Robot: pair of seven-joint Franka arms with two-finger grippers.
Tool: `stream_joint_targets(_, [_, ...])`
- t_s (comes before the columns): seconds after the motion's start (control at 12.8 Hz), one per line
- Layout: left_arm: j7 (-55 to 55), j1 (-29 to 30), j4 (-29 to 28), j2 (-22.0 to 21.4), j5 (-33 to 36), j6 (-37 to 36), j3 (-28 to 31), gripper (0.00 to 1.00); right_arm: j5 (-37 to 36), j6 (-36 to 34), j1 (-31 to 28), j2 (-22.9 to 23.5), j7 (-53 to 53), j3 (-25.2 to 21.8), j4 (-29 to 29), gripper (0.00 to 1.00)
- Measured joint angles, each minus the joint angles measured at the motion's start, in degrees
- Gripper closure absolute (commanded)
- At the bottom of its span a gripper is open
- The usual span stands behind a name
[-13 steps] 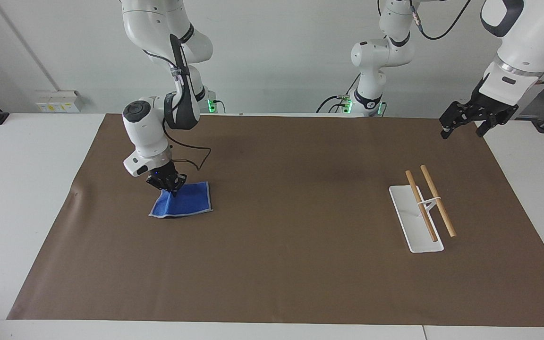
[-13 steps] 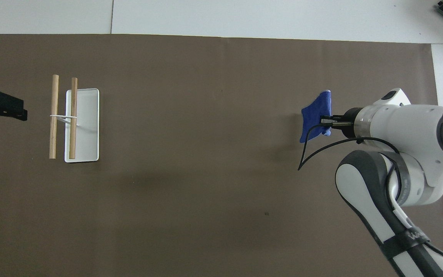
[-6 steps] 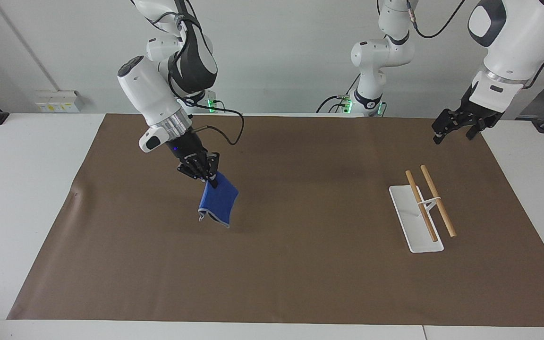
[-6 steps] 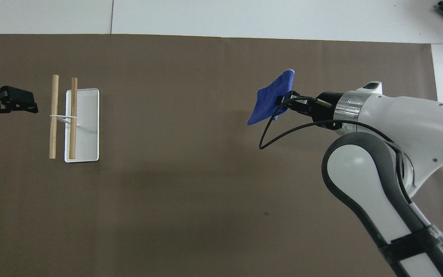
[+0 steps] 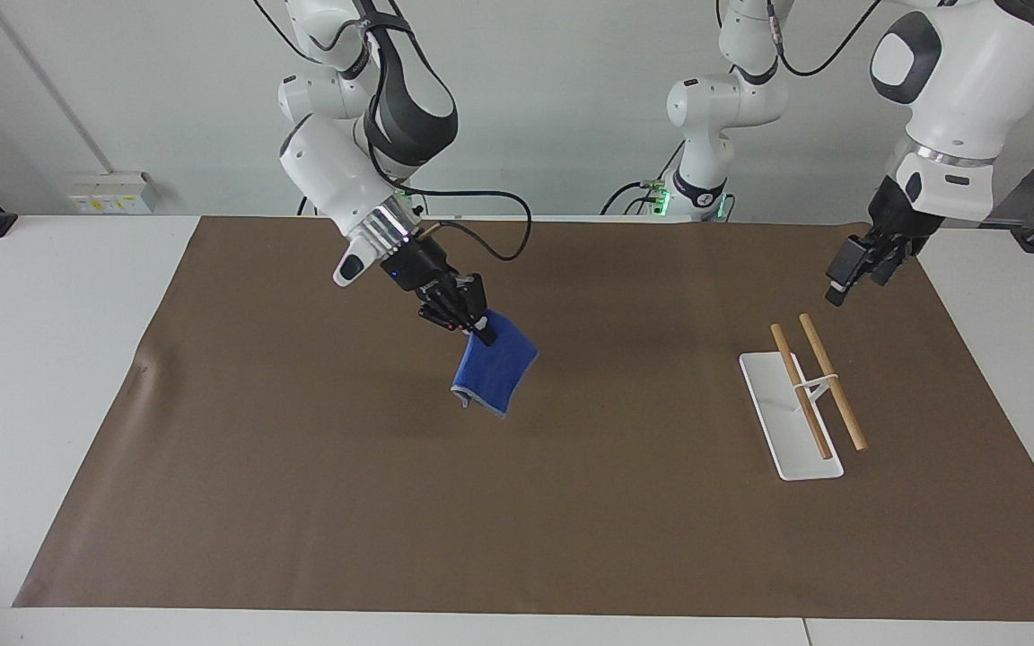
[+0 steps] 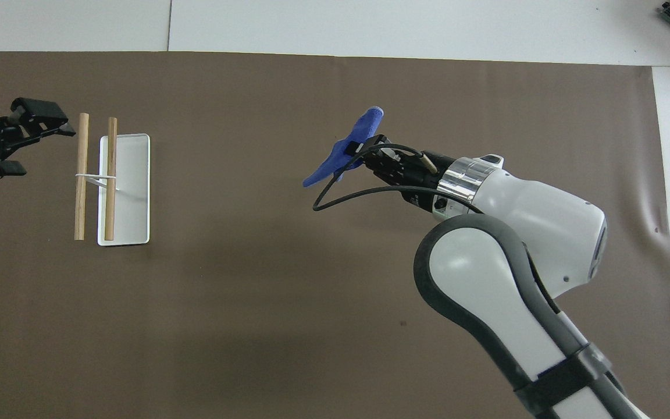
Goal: Right arm passes towel to left arm to hang
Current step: 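Carry the towel with the right gripper while the left gripper approaches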
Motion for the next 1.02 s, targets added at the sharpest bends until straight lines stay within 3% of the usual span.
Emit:
stream_joint_targets(0.31, [-8.41, -0.02, -6.26, -2.79, -0.07, 4.97, -0.71, 0.0, 10.51, 4.81, 5.01, 4.25, 6.75, 0.04, 6.17, 1.0])
stream_joint_targets(0.63, [-15.28, -0.02, -7.3, -3.66, -0.17, 5.97, -1.86, 0.0, 10.81, 6.62, 8.16, 8.11, 20.69, 0.06, 11.66, 1.0])
stream_joint_targets(1.02, [-28.02, -0.07, -12.12, -4.65, -0.2, 14.23, -4.94, 0.0, 11.13, 13.02, 12.01, 14.02, 38.69, 0.15, 18.77, 1.0])
